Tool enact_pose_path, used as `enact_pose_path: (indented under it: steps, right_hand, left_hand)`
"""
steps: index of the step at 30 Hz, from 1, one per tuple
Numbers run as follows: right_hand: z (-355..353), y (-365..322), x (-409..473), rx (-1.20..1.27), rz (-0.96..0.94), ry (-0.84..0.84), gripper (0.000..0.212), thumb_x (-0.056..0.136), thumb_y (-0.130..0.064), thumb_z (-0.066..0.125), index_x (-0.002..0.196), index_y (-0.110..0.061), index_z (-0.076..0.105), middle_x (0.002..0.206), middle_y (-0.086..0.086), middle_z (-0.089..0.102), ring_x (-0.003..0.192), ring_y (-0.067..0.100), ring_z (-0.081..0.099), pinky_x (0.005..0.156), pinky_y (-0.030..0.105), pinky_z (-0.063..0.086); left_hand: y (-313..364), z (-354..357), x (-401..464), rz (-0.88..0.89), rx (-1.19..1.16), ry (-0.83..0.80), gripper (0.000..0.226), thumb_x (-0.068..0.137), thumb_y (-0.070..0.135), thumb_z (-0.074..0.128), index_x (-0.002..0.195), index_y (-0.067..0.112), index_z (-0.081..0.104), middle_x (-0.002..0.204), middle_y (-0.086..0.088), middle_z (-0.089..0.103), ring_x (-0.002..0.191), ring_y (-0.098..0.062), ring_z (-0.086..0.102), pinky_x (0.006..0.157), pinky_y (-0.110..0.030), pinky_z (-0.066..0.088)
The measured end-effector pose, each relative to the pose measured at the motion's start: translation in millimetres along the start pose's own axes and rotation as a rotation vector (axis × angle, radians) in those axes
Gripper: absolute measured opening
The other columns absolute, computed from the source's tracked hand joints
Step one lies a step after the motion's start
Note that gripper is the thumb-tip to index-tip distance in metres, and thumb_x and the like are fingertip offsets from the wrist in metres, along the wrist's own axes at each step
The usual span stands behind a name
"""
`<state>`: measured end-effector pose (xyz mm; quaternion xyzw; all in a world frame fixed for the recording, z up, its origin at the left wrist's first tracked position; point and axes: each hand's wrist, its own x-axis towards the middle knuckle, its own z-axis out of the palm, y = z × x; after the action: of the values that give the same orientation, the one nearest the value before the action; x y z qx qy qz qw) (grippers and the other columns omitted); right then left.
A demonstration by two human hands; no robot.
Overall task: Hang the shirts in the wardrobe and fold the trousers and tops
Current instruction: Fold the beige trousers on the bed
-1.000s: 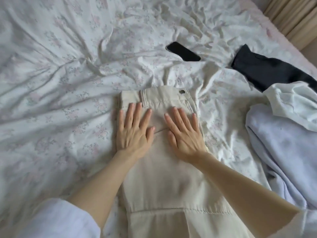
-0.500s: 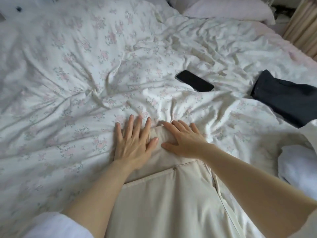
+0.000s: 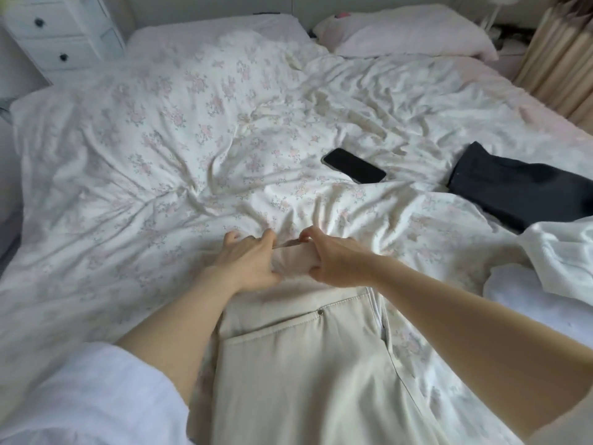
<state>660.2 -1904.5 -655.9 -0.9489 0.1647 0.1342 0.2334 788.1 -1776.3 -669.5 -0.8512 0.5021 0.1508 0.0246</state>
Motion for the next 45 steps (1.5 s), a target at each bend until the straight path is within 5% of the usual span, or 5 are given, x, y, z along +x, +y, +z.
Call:
enact_pose_path:
  steps: [12,19,35,40,45]
  right_hand:
    - [-0.6,-38.1,-109.2,-0.333,-0.025,0.383,0.038,0.08,-0.023,0.051,0.118,-0.019,0.047,0.113,0.002,0.052,0.103,0.025,0.053,0.087,0.034,0.03]
    - [27.1,-69.0,-223.4,-0.318,-0.119,0.503,0.037,0.061,-0.016,0.073,0.096,-0.009,0.064,0.091,0.003,0.067,0.077,0.028,0.06,0.063,0.033,0.047]
    - [162.3,-73.2,-369.8,-0.197,0.056,-0.004,0.063,0.079,-0.014,0.062,0.138,-0.026,0.044,0.148,0.01,0.034,0.135,0.041,0.029,0.108,0.058,0.026]
    - [142.5,-75.7,-348.5,-0.164,0.022,0.436,0.029,0.08,-0.025,0.044,0.087,-0.013,0.069,0.091,0.004,0.068,0.078,0.028,0.064,0.069,0.038,0.046]
    - [96.2,-83.0,-267.0,-0.07,0.209,0.593,0.045,0.086,-0.029,0.031,0.118,-0.013,0.059,0.118,0.01,0.058,0.111,0.03,0.053,0.092,0.048,0.035]
  left_hand:
    - [52.6,-26.1,-113.2,0.006,0.084,0.323,0.042,0.082,0.043,0.059,0.116,0.019,0.051,0.119,0.001,0.054,0.11,-0.021,0.052,0.08,-0.032,0.041]
    - [104.6,-25.6,-231.6,0.084,0.051,0.452,0.03,0.061,0.013,0.082,0.08,0.003,0.06,0.065,-0.014,0.066,0.062,-0.032,0.063,0.058,-0.034,0.05]
    - [155.6,88.4,-355.9,0.193,-0.116,-0.304,0.061,0.091,0.035,0.043,0.147,0.019,0.023,0.157,0.002,0.011,0.136,-0.019,0.018,0.11,-0.035,0.017]
    - [144.7,61.2,-324.0,0.23,-0.343,0.337,0.027,0.082,0.016,0.046,0.088,0.007,0.071,0.096,-0.007,0.067,0.088,-0.028,0.062,0.079,-0.033,0.045]
    - [134.5,43.1,-252.5,-0.071,-0.243,0.414,0.047,0.092,0.025,0.032,0.132,0.008,0.049,0.14,-0.009,0.048,0.131,-0.029,0.04,0.107,-0.045,0.028]
